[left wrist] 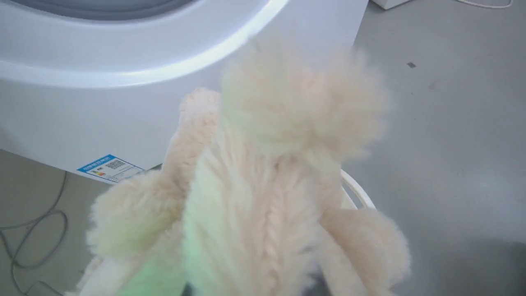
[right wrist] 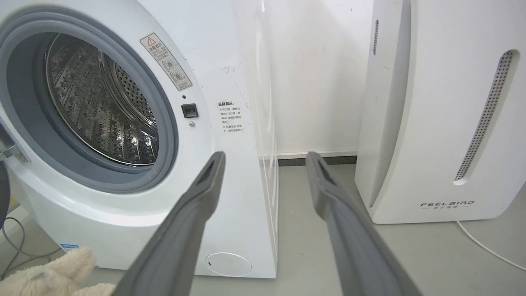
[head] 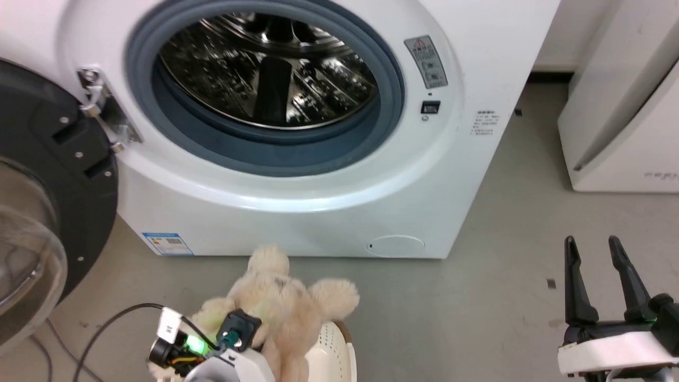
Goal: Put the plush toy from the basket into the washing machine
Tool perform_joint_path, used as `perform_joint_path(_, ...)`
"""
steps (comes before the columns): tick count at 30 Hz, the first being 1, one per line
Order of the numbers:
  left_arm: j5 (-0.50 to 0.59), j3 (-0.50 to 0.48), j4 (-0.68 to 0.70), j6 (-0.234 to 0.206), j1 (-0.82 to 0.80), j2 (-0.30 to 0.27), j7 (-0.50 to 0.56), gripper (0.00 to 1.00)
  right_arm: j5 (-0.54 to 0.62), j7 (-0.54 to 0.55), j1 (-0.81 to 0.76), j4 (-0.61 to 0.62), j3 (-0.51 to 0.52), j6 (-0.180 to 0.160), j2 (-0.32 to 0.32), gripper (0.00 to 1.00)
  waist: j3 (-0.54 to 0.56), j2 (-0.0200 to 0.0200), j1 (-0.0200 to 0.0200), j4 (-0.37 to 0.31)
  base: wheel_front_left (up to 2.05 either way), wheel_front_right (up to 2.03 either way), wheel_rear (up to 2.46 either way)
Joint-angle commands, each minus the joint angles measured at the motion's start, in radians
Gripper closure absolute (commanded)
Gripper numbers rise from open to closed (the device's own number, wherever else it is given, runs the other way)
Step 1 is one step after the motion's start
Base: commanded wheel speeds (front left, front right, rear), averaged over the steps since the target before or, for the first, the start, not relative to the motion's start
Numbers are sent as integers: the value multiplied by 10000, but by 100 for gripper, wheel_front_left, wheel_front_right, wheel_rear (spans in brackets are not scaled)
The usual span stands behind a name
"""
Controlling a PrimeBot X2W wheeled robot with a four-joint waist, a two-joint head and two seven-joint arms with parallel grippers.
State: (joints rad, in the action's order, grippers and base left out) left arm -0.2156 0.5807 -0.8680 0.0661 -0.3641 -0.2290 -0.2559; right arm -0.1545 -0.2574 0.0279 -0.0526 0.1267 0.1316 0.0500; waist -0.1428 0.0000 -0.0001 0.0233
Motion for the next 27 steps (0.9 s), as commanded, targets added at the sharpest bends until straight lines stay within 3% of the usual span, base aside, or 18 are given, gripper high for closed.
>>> perform_joint_path(1,-95,-190,656,-132,204,-107,-57,100,-51,-44,-149,-10,27,-9,2,0,203,0,1,103,0,0,0)
perform_joint_path(8,-478,-1089,3753,-579,705,-470,-58,100,-50,-44,-266,98,-18,-9,2,0,236,0,1,22,0,0,0)
perform_joint_path(15,-938,-2158,6137,-916,538,-596,-58,100,-40,-44,-89,431,-115,-9,2,0,-445,0,1,-338,0,0,0)
perform_joint_path(21,-1379,-2931,7054,-977,-541,-761,30,100,-78,-44,369,824,-201,-9,2,0,-1726,0,1,-772,0,0,0)
perform_joint_path(27,-1467,-3426,7140,-815,-2538,-1293,557,100,-190,-44,1017,1267,-445,-9,2,0,-3367,0,1,-1424,0,0,0)
